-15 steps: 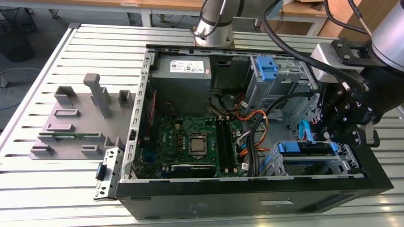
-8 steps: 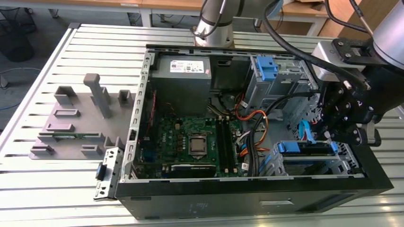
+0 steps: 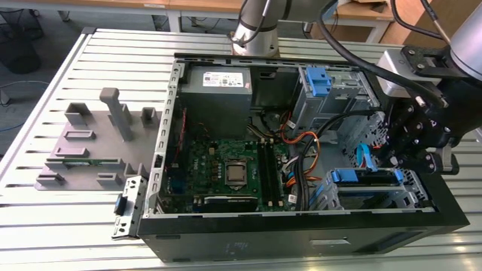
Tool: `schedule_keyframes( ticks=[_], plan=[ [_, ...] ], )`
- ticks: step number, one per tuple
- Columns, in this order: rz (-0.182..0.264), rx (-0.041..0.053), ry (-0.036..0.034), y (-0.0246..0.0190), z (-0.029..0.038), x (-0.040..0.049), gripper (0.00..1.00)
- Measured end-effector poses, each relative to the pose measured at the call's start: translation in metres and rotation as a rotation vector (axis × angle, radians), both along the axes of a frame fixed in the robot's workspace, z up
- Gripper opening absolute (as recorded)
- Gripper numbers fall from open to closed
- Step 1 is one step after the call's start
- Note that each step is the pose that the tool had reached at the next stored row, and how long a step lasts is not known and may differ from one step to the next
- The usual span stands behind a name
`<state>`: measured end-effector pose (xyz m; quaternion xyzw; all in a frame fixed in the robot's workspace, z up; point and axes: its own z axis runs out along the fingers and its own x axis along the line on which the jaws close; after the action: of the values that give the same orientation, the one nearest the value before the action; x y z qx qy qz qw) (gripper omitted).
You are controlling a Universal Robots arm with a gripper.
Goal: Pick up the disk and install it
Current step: 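Insert the first disk wire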
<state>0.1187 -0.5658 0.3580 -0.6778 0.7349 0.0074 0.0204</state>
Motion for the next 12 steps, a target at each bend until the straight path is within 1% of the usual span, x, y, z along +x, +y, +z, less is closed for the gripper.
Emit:
schedule_keyframes(
  ticks=[4,8,10,12],
  plan=[
    [0.000,0.0000,0.0005,0.0000,-0.0001,0.0101,0.23],
    [0.000,0.0000,0.0007,0.0000,-0.0001,0.0178,0.23],
    [0.000,0.0000,0.0007,0.0001,-0.0001,0.0197,0.23],
    [0.000,0.0000,0.0007,0.0001,-0.0001,0.0198,0.23]
  ],
)
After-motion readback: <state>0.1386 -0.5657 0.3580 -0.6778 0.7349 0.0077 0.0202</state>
